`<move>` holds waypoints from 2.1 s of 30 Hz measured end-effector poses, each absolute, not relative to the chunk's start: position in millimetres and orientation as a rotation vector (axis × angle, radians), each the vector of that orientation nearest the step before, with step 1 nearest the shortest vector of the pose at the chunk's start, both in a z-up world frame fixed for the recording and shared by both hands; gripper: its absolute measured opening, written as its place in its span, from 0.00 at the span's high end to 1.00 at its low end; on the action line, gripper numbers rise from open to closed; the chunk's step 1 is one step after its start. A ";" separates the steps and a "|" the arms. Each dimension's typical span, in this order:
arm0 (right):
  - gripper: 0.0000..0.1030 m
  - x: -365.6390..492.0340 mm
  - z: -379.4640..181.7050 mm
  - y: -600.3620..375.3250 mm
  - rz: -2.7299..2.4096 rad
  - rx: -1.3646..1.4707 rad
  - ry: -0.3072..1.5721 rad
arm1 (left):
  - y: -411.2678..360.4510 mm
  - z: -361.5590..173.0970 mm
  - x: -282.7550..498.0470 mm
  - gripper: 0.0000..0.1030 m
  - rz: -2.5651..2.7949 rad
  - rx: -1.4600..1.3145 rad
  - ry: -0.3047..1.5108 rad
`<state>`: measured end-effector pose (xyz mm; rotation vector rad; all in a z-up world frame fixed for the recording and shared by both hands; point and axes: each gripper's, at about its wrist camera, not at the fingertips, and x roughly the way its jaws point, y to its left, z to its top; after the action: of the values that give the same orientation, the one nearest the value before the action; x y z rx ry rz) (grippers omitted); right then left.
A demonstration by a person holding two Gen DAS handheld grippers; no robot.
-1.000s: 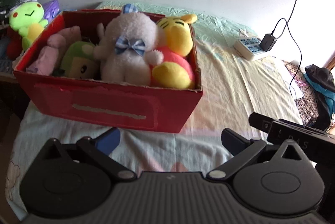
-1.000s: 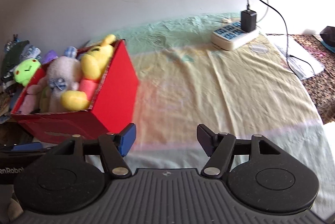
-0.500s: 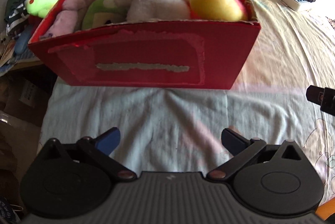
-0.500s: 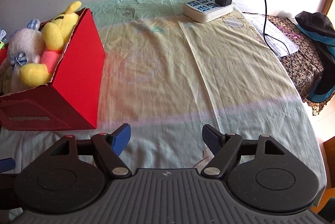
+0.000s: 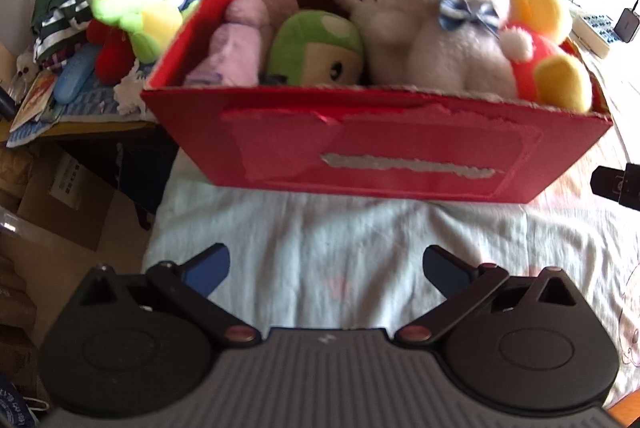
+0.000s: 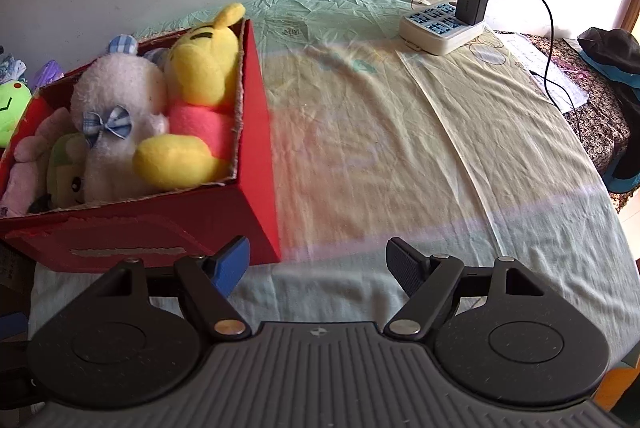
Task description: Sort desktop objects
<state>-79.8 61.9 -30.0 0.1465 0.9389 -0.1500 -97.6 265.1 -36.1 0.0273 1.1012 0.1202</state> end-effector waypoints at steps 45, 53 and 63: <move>0.30 -36.2 39.4 118.2 -0.140 0.174 0.741 | 322.9 50.1 -11.6 0.00 0.146 0.094 0.914; 0.30 -29.9 34.8 114.5 -0.085 0.170 0.762 | 308.5 42.0 -7.5 0.00 0.150 0.100 0.937; 0.31 -19.3 27.4 121.2 0.002 0.142 0.791 | 302.5 24.9 -5.6 0.00 0.173 0.102 1.002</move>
<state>-19.3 121.2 27.4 0.1419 0.7909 0.0023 -5.6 302.5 24.9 0.1016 1.0019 0.1729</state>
